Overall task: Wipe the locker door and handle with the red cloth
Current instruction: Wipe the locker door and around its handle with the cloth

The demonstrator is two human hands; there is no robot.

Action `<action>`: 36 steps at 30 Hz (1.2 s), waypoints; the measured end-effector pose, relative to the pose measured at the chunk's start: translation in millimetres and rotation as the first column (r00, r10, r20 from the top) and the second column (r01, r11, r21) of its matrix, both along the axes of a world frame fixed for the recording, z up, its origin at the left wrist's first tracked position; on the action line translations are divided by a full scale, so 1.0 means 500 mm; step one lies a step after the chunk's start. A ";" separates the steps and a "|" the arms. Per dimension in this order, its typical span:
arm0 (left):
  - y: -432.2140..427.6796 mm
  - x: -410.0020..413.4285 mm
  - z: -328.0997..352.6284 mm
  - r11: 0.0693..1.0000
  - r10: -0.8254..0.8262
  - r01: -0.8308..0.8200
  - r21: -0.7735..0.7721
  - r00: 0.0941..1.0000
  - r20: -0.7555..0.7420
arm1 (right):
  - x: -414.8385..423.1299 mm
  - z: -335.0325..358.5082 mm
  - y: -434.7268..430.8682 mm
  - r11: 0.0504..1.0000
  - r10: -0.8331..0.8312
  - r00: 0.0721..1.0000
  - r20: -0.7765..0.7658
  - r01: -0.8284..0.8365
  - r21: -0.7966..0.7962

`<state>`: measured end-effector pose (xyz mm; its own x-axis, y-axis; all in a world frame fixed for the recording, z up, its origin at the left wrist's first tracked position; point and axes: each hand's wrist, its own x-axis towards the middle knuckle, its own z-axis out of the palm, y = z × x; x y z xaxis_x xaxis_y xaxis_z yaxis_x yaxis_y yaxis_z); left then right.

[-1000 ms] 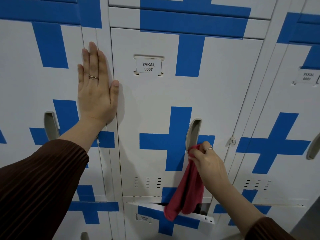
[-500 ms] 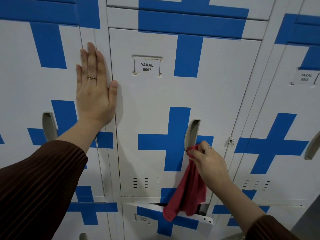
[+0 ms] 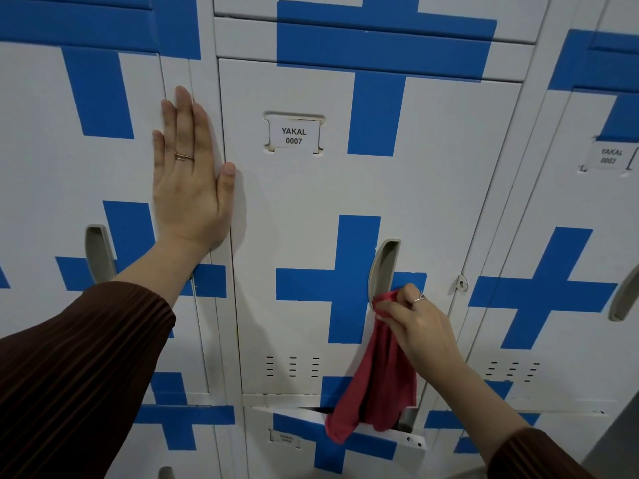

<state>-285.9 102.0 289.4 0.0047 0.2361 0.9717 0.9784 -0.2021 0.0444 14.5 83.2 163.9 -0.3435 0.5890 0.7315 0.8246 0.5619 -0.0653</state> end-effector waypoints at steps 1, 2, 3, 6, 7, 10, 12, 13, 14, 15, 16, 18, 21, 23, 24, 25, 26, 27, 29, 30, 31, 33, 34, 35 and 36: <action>0.000 0.000 0.000 1.000 -0.001 0.001 -0.001 1.000 0.001 | -0.001 -0.005 0.002 1.000 -0.004 1.000 -0.002 0.004 0.007; 0.000 -0.001 0.000 1.000 -0.001 0.001 -0.002 1.000 0.001 | -0.001 -0.015 0.007 1.000 -0.012 1.000 -0.009 0.012 -0.012; 0.000 -0.001 0.000 1.000 -0.003 0.003 -0.004 1.000 0.002 | 0.005 -0.026 0.010 1.000 -0.021 1.000 0.004 0.021 -0.018; 0.001 -0.002 0.000 1.000 -0.010 0.010 -0.007 1.000 0.008 | 0.013 -0.060 0.014 0.998 -0.055 0.995 -0.083 0.056 0.006; 0.001 -0.002 0.000 1.000 -0.011 0.011 -0.007 1.000 0.008 | 0.015 -0.062 0.012 0.998 -0.045 0.986 -0.162 0.052 0.040; 0.001 -0.002 0.000 1.000 -0.008 0.008 -0.005 1.000 0.006 | 0.002 -0.051 0.005 0.993 -0.044 0.901 -0.432 0.086 0.079; 0.001 -0.002 0.000 1.000 -0.008 0.008 -0.005 1.000 0.007 | -0.005 -0.036 0.010 0.991 0.010 0.861 -0.509 0.057 0.117; 0.001 -0.002 0.001 1.000 -0.008 0.008 -0.004 1.000 0.007 | -0.006 -0.025 0.010 0.987 0.035 0.845 -0.533 0.054 0.151; 0.001 -0.001 0.001 1.000 -0.008 0.008 -0.003 1.000 0.007 | -0.008 -0.014 0.009 0.987 0.056 0.833 -0.551 0.039 0.159; 0.001 -0.001 0.001 1.000 -0.008 0.008 -0.001 1.000 0.006 | -0.007 -0.009 0.012 0.984 0.065 0.837 -0.543 0.037 0.176; 0.001 -0.001 0.001 1.000 -0.006 0.006 -0.001 1.000 0.006 | -0.006 -0.009 0.012 0.982 0.062 0.853 -0.519 0.041 0.185; 0.001 -0.001 0.000 1.000 -0.004 0.004 -0.001 1.000 0.005 | -0.013 -0.019 0.005 0.982 0.041 0.873 -0.487 0.054 0.181; 0.001 -0.001 -0.001 1.000 -0.008 0.008 0.000 1.000 0.006 | -0.029 -0.047 -0.004 0.981 0.024 0.886 -0.463 0.069 0.183; 0.001 -0.001 0.000 1.000 -0.014 0.014 0.002 1.000 0.008 | -0.036 -0.042 -0.004 0.981 0.032 0.878 -0.478 0.064 0.183; 0.001 -0.001 0.000 1.000 -0.017 0.017 0.002 1.000 0.008 | -0.036 -0.033 -0.002 0.981 0.027 0.872 -0.489 0.069 0.179; 0.001 -0.001 0.000 1.000 -0.017 0.017 0.005 1.000 0.007 | -0.038 -0.017 0.001 0.982 0.027 0.857 -0.514 0.073 0.174; 0.001 -0.001 0.002 1.000 -0.016 0.016 0.008 1.000 0.005 | -0.040 0.004 0.003 0.984 0.034 0.834 -0.550 0.070 0.167; 0.001 -0.001 0.001 1.000 -0.014 0.014 0.006 1.000 0.003 | -0.042 0.024 0.005 0.984 0.048 0.811 -0.583 0.061 0.166; 0.002 -0.001 0.001 1.000 -0.011 0.011 0.005 1.000 0.001 | -0.045 0.055 0.007 0.981 0.090 0.776 -0.624 0.040 0.192; 0.002 -0.001 0.001 1.000 -0.009 0.009 0.005 1.000 0.002 | -0.046 0.061 0.005 0.978 0.103 0.766 -0.634 0.037 0.204; 0.002 -0.001 0.001 1.000 -0.009 0.009 0.004 1.000 0.004 | -0.046 0.059 0.004 0.978 0.107 0.751 -0.652 0.039 0.207; 0.001 0.000 0.001 1.000 -0.012 0.012 0.003 1.000 0.010 | -0.046 0.046 0.000 0.986 0.106 0.679 -0.727 0.022 0.164; 0.000 0.000 0.000 1.000 -0.012 0.012 0.002 1.000 0.011 | -0.048 0.042 -0.003 0.991 0.104 0.637 -0.764 -0.001 0.134; 0.000 0.000 0.000 1.000 -0.011 0.011 0.002 1.000 0.011 | -0.049 0.044 -0.004 0.993 0.104 0.609 -0.787 -0.018 0.118; 0.001 -0.001 0.000 1.000 -0.009 0.009 0.003 1.000 0.011 | -0.051 0.052 -0.002 0.993 0.103 0.597 -0.795 -0.019 0.114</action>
